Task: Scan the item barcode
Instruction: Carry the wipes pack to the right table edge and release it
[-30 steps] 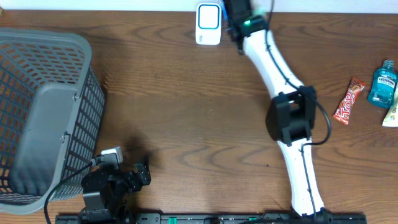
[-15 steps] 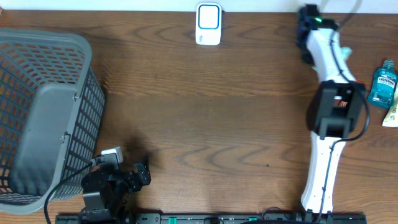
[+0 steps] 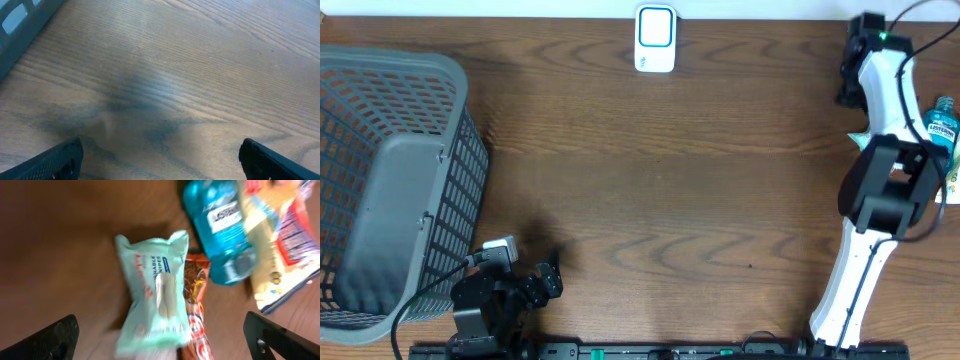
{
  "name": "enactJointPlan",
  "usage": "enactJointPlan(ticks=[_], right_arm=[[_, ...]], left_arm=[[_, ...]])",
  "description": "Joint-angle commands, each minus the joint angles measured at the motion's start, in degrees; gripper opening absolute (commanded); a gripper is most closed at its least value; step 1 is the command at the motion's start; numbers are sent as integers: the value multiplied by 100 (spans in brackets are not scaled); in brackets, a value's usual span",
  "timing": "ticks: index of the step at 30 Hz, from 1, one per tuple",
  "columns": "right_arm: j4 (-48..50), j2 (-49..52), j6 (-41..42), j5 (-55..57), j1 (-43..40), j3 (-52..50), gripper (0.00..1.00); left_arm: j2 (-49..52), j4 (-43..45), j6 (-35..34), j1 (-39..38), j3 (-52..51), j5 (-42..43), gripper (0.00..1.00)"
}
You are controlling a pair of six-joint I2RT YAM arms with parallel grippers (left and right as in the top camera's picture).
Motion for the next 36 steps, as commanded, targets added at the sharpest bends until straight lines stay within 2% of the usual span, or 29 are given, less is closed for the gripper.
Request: enactJointPlan(ticks=[1,19,30,36], right_arm=[[-116,-1266,105,-352,315,254,99],[-1362,-5163,-131,-1220,1770,254,99],[-1974,-6865,-133,-1650,1840,254,99],[-2218,-7549,-649,-1613,1840,245,99]], left_arm=[[-4,-391,-9,24,-35,2,98],[-4,-393,-9,24,-35,2,98],[-4,-393,-9,24,-35,2,98],[-4,-393,-9,24,-35,2,98]])
